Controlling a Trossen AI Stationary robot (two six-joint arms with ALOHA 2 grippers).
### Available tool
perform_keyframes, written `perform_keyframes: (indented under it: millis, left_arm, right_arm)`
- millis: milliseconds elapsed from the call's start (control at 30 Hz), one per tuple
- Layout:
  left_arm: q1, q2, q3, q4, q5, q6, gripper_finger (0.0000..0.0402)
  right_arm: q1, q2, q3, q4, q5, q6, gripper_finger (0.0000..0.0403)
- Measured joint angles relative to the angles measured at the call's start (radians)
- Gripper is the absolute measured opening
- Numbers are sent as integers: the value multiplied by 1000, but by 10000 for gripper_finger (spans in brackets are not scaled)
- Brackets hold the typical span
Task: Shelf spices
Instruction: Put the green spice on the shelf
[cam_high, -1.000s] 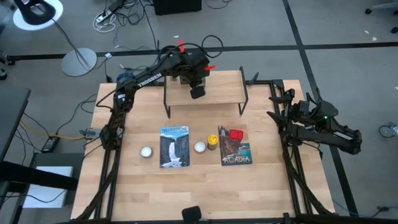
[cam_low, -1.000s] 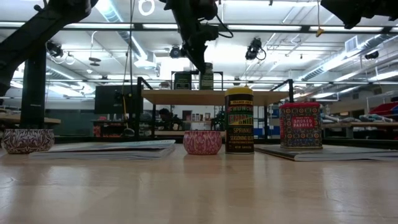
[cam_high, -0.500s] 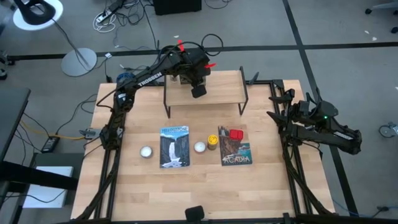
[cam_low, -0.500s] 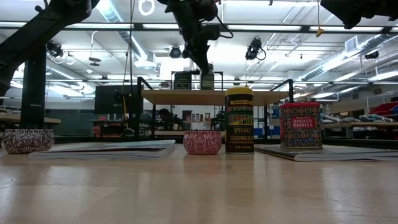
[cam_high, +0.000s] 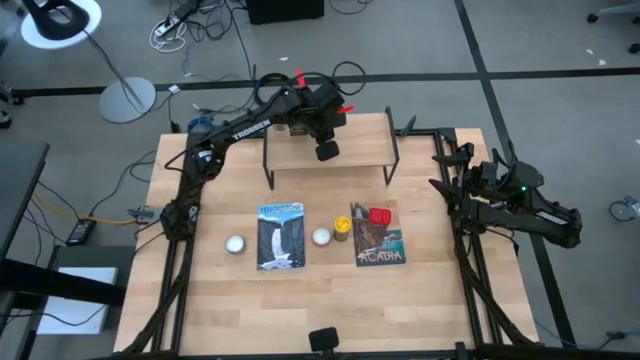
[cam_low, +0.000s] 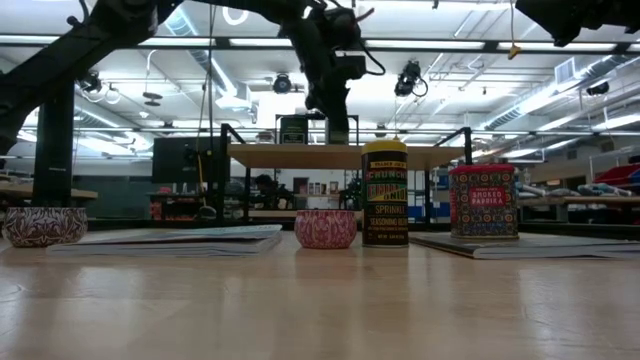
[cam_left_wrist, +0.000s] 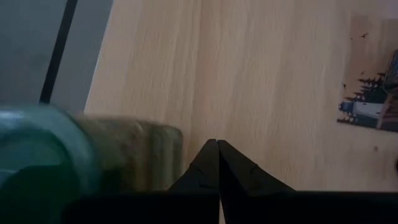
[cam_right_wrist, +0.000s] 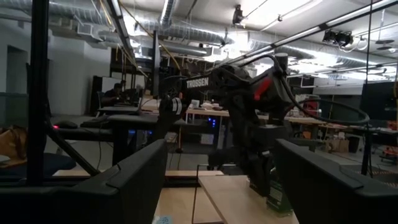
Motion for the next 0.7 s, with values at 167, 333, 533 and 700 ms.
perform_keyframes:
  millis: [167, 333, 533, 700]
  left_arm:
    - [0, 11, 0, 4, -17, 0, 0]
    - [0, 9, 0, -15, -19, -2, 0]
    - [-33, -1, 4, -21, -44, -3, 0]
    - [-61, -80, 5, 37, -79, 5, 0]
  right_arm:
    - [0, 0, 0, -1, 0, -1, 293]
    - [0, 0, 0, -3, 0, -9, 293]
    - [0, 0, 0, -2, 0, -9, 293]
    - [0, 0, 0, 0, 0, -9, 293]
